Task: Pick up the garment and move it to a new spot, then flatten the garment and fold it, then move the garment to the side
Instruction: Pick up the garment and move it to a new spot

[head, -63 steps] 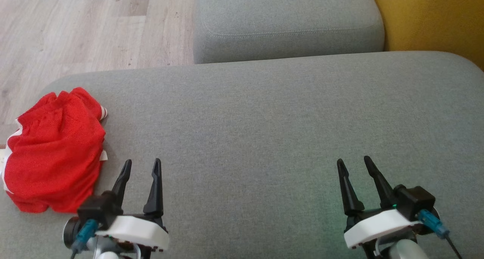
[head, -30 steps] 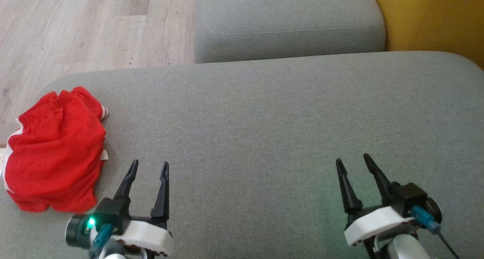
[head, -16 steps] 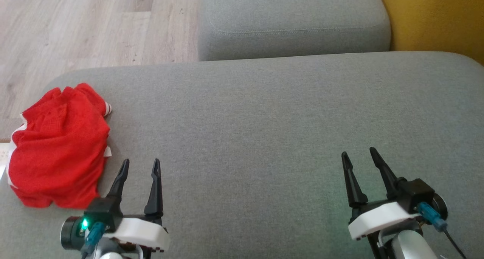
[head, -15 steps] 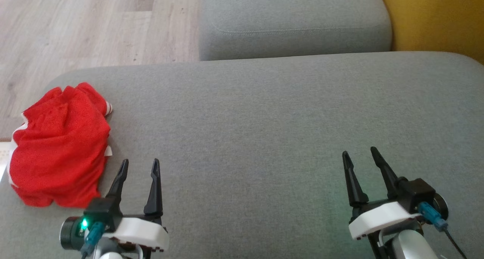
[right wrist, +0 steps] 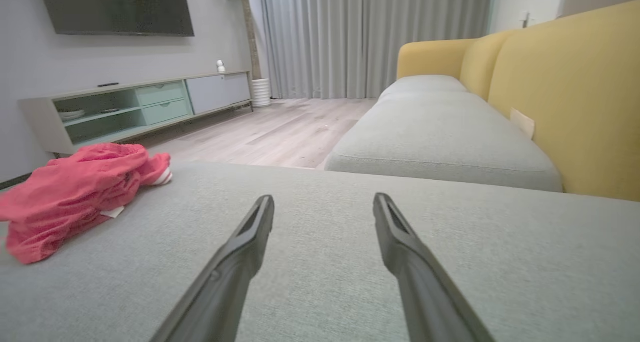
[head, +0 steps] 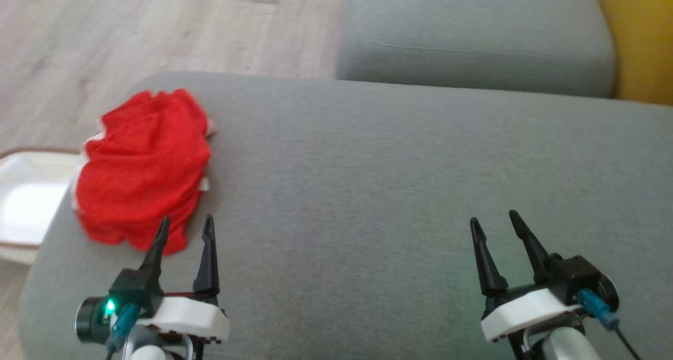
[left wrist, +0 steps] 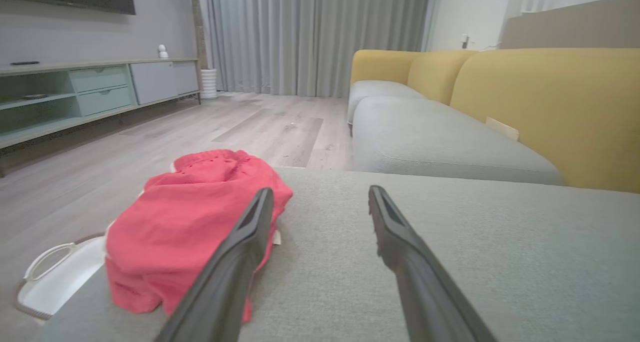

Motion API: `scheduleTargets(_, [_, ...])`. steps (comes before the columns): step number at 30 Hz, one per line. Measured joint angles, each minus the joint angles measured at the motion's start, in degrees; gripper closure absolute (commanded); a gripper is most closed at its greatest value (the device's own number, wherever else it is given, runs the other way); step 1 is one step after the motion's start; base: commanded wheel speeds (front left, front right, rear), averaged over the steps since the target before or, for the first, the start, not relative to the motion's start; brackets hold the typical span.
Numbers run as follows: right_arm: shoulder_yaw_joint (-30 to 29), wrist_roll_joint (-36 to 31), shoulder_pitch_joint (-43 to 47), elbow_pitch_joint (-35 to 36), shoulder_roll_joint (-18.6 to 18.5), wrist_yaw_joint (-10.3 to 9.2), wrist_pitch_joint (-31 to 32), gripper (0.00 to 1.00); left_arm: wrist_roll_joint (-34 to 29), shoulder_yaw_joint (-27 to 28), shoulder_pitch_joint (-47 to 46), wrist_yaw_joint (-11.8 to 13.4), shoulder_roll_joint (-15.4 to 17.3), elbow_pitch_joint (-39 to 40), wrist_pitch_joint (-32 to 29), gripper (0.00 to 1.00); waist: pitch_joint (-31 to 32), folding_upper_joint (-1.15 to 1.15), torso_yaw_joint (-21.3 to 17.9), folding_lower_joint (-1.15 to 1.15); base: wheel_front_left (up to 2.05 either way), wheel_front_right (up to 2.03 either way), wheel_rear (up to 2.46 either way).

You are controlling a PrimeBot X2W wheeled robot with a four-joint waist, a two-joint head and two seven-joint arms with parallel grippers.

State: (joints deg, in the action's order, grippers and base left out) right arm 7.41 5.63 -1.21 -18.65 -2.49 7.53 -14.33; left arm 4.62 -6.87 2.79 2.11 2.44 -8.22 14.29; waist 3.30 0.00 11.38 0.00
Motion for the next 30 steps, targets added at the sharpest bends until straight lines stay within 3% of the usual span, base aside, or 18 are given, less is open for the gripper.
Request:
scheduleTargets(17, [0.8, 1.0, 0.1, 0.3, 0.0, 0.00, 0.0, 0.00, -1.4, 2.7, 0.5, -0.7, 0.0, -0.1, 0.0, 0.00, 0.2, 0.00, 11.1, 0.00, 0.00, 0.00, 0.00])
scheduleTargets(26, [0.7, 0.8, 0.1, 0.1, 0.0, 0.00, 0.0, 0.00, -1.4, 2.5, 0.7, -0.7, 0.0, -0.6, 0.0, 0.00, -1.8, 0.00, 12.2, 0.00, 0.00, 0.00, 0.00])
scheduleTargets(30, [-0.5, -1.5, -0.1, 0.4, 0.0, 0.00, 0.0, 0.00, -1.4, 2.5, -1.6, -2.2, 0.1, -0.6, 0.0, 0.00, -4.8, 0.00, 11.7, 0.00, 0.00, 0.00, 0.00])
